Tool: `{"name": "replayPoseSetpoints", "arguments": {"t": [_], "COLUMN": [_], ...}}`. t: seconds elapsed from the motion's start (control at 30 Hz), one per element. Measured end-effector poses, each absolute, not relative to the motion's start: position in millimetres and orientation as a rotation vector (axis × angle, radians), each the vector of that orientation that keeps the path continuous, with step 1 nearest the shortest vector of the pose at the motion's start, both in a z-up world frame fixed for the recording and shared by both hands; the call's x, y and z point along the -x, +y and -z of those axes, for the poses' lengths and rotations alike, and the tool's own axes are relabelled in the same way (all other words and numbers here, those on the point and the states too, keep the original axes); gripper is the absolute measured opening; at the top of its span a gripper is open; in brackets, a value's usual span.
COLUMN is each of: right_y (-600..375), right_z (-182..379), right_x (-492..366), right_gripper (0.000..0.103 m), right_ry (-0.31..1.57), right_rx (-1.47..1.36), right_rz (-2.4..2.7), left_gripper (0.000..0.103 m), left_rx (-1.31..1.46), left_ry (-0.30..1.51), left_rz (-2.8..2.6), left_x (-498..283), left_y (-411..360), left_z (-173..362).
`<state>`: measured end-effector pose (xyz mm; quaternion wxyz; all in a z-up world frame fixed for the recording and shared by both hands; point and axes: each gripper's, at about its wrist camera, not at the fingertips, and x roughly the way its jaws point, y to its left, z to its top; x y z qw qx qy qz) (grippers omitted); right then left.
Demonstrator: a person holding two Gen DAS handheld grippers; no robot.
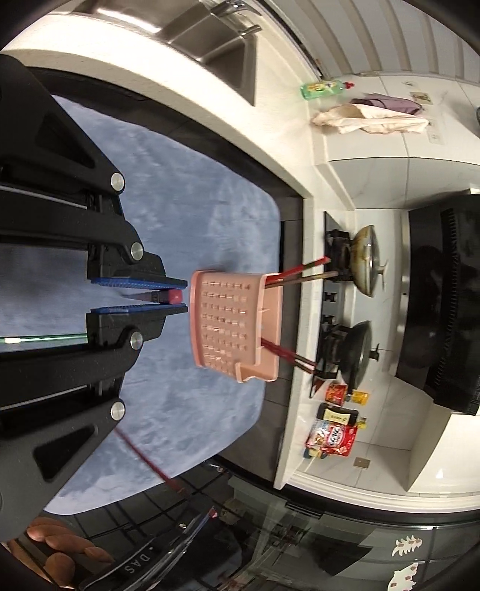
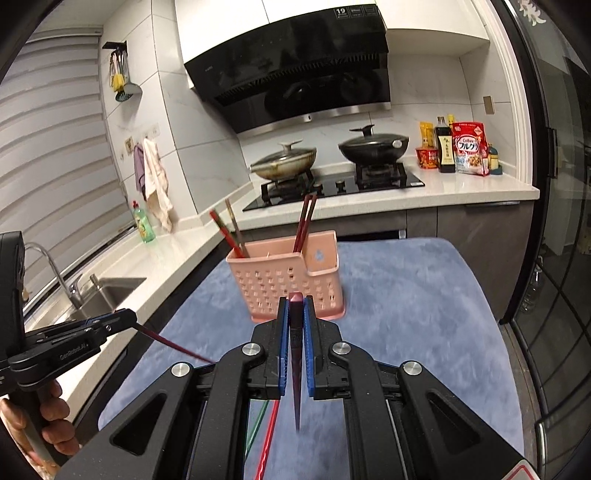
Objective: Organize utensils
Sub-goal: 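Grasp a red chopstick with the left tool while the right tool carries its chopstick to the holder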
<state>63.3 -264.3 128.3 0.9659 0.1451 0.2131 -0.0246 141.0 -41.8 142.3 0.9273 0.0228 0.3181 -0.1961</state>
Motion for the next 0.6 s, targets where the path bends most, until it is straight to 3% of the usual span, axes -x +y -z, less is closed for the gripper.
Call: {"name": "replayPoseSetpoints", "arguments": {"t": [0.6], "right_y": [-299.0], "right_z": [-223.5], "right_x": [-152.0], "right_gripper": [0.007], "right_ry": [0.221], "right_rx": [-0.344], "right_rz": [-0.019], "left_gripper": [0.007], "left_rx": [0.024], "left_ry": [0.427], "left_rz": [0.441], "left_x": [-217.5], "left_y": [-77.5], "left_z": [-254.0]}}
